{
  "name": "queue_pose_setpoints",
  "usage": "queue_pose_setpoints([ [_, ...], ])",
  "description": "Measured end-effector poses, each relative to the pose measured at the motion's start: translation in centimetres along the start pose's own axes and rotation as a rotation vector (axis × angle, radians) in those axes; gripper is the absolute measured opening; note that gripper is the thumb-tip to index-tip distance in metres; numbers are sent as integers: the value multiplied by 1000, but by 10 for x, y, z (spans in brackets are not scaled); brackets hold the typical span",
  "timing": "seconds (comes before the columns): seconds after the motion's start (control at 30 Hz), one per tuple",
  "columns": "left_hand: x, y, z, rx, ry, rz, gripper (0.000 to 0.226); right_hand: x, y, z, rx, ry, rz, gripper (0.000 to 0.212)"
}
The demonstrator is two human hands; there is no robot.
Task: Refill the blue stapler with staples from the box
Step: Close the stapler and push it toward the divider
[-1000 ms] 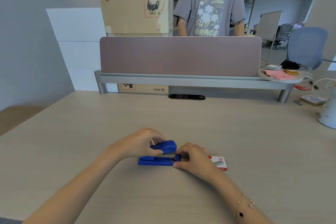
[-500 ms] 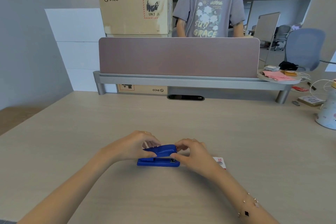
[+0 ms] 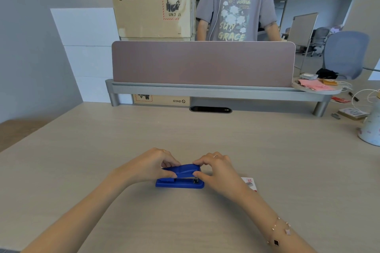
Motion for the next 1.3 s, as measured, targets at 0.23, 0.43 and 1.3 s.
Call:
queue_pose_setpoints([
  [0.23,0,3,2,-5,-12,64,30,-1,2,3,-43,13,-91,21],
  [0.43,0,4,4,-12,-17,96,31,0,6,2,-29,12,-109,22],
  [1.3,-13,3,-18,109,-61,-54,37,-13,3,-3,-104,39,-128,22],
])
Point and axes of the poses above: each hand's wrist, its own z-axis towards the middle knuckle, its own y-axis out of the palm, x = y × z, the point moved 5 cm from there along z, towards the middle knuckle, and after that the axes turned 14 degrees about -x, right-handed, at the moved point
